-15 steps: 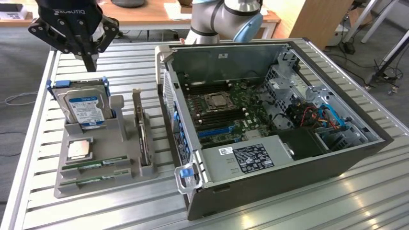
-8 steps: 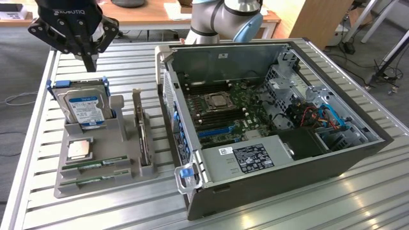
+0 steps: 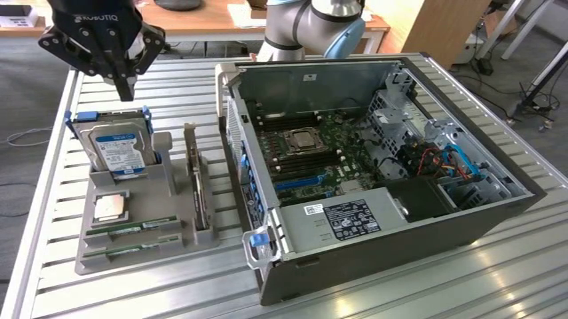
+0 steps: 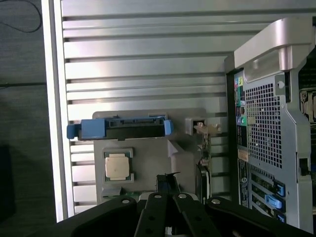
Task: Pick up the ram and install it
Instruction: 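Reach for the ram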
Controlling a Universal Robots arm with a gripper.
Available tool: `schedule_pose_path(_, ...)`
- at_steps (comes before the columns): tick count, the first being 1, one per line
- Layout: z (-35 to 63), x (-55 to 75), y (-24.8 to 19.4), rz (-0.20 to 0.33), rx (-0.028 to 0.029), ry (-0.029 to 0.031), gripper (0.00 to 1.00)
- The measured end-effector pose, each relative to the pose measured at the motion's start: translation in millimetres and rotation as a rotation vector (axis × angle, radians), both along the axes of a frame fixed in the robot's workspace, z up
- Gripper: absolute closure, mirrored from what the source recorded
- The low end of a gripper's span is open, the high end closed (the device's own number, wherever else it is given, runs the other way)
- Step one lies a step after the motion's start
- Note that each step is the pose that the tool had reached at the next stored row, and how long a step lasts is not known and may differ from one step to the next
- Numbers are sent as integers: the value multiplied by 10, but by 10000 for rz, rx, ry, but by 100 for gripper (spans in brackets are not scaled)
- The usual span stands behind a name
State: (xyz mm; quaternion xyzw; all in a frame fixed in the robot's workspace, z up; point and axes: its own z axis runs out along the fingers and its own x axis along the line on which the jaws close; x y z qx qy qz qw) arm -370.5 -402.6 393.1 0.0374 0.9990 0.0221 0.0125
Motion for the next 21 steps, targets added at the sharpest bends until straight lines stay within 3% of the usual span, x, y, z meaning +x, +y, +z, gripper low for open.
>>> schedule_pose_path(14, 0, 0, -97, 0, 0, 0, 89)
schedule_pose_path(21, 0, 0, -172, 1, 0, 0, 89)
